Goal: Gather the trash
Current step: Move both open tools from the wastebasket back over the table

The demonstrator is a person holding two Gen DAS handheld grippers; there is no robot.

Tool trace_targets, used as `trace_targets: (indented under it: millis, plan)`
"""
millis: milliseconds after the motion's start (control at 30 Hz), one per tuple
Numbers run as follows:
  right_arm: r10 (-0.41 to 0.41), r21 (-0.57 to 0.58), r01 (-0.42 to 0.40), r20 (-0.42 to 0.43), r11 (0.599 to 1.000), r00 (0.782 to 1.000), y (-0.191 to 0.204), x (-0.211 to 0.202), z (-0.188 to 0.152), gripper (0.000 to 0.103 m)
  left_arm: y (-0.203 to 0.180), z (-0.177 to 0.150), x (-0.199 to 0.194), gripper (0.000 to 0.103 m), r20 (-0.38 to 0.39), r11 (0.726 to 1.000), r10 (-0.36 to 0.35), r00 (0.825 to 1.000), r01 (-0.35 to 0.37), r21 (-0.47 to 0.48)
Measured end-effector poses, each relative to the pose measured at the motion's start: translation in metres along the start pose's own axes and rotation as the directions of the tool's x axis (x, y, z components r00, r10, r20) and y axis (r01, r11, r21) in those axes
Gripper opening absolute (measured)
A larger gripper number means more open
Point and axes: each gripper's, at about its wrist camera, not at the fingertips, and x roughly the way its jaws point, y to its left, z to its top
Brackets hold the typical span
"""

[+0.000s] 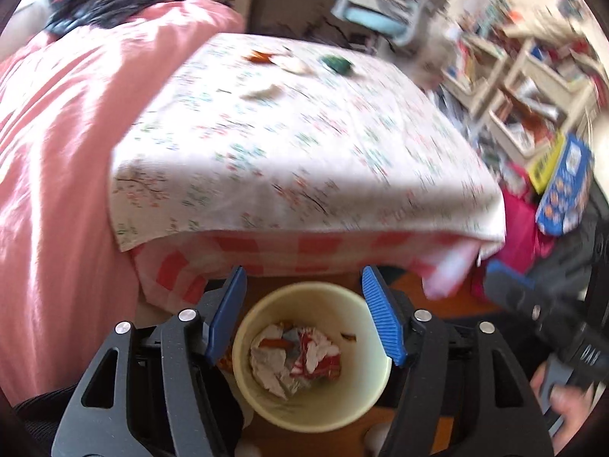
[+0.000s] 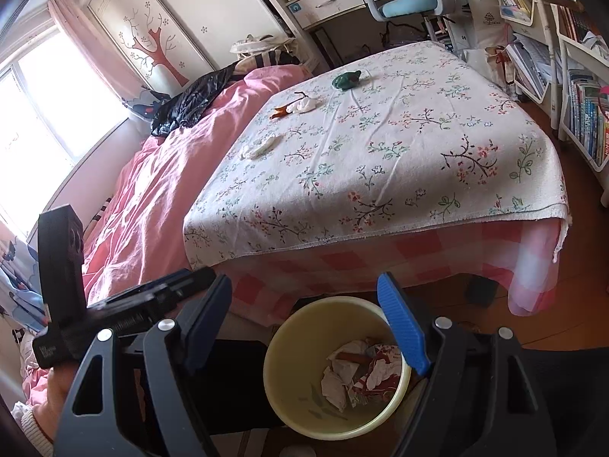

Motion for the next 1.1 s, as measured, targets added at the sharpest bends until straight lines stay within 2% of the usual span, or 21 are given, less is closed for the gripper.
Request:
trace_targets:
  millis: [133,300,433,900,1100]
  plan:
    - [-0.002,-0.006,0.002,-0.003,1.000,1.000,0.001,0.002,0.001,0.076,0.019,0.005,-0.004,0.063,0.035,0.995,0.010,0.999,-0.006,-0.103]
    - [-0.002,-0.012,0.002,-0.004,1.000,1.000,0.002,0.001,0.000,0.076,0.042,0.007,-0.006,0.063,0.058,0.974,0.013,0.998,0.001,-0.225]
    - [-0.002,-0.013,0.002,-0.003,1.000,1.000,0.002,0.001,0.000,0.076,0.052,0.005,-0.005,0.063,0.061,0.960,0.018,0.998,0.000,-0.281]
    - [-0.014,-0.029,0.014,-0.013,0.999,1.000,0.006,0.003,-0.001,0.076,0.052,0.002,-0.002,0.067,0.061,0.959,0.041,0.997,-0.022,-0.281]
    - [-0.015,-0.037,0.015,-0.018,0.999,1.000,0.008,0.005,-0.002,0.076,0.045,0.003,-0.005,0.068,0.081,0.970,0.058,0.995,-0.037,-0.239]
